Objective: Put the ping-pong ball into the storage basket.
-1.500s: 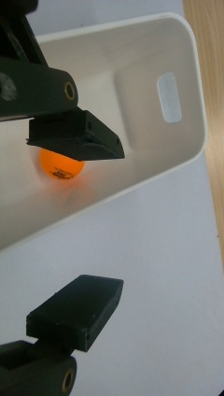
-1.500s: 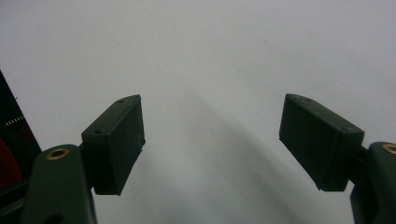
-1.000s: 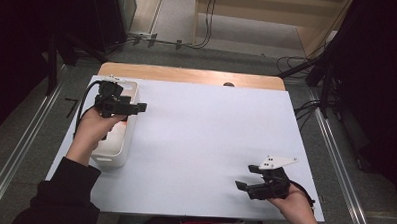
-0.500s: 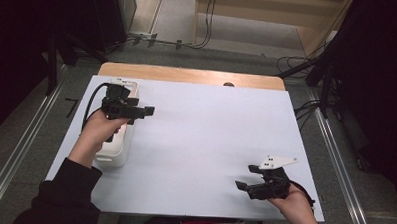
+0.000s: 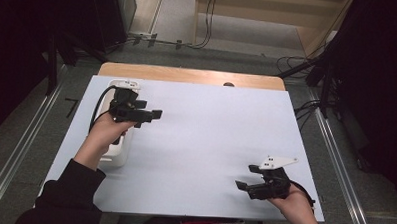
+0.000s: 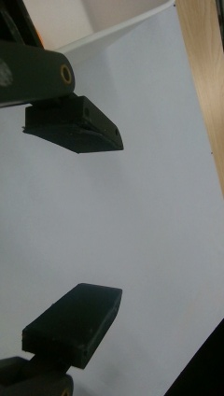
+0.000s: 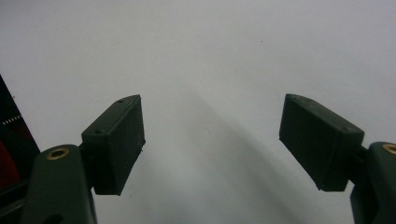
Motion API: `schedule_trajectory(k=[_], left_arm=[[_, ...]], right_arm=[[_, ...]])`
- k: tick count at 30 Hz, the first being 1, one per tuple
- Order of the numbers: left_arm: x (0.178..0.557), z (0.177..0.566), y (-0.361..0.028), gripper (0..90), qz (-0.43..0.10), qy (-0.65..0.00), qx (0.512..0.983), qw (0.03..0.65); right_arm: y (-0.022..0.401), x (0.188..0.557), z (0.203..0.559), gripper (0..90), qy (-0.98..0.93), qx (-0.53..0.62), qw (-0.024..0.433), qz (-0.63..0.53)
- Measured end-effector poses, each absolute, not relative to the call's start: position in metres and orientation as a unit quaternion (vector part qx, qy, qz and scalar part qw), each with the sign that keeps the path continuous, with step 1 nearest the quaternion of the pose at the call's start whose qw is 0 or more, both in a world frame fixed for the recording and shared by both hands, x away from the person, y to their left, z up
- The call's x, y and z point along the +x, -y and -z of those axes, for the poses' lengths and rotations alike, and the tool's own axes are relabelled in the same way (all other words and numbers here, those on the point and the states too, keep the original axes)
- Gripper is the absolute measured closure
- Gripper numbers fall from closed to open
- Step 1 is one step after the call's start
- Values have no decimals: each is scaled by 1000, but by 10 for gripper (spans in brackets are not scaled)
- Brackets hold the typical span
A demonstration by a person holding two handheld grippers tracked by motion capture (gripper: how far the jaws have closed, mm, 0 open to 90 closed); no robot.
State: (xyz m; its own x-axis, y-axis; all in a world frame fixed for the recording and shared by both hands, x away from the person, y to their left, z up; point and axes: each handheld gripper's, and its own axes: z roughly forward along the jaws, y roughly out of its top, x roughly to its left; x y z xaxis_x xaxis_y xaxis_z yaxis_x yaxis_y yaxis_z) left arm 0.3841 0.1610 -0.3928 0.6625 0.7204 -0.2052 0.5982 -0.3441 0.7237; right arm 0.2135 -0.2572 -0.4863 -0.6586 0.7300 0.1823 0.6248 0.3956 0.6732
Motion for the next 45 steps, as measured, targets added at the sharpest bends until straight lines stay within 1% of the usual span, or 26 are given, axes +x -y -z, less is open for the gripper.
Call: schedule_trajectory(k=[12,21,24,35,36,45], left_arm=[[381,400,-150,240,-77,-396,817,411],[379,406,-143,240,-85,-393,823,401],[379,410,-143,241,-71,-393,827,396],[369,416,-138,235,-71,-377,828,408],[368,416,-138,217,-71,-376,830,407],[357,418,-135,216,-75,-364,836,404]], right_arm=[[257,213,486,207,-833,406,73,-368],[258,213,486,207,-832,407,76,-370],[258,213,486,207,-832,407,76,-370],[258,213,486,207,-832,405,75,-371],[258,213,486,207,-832,405,76,-371],[258,213,486,207,-833,406,75,-369]])
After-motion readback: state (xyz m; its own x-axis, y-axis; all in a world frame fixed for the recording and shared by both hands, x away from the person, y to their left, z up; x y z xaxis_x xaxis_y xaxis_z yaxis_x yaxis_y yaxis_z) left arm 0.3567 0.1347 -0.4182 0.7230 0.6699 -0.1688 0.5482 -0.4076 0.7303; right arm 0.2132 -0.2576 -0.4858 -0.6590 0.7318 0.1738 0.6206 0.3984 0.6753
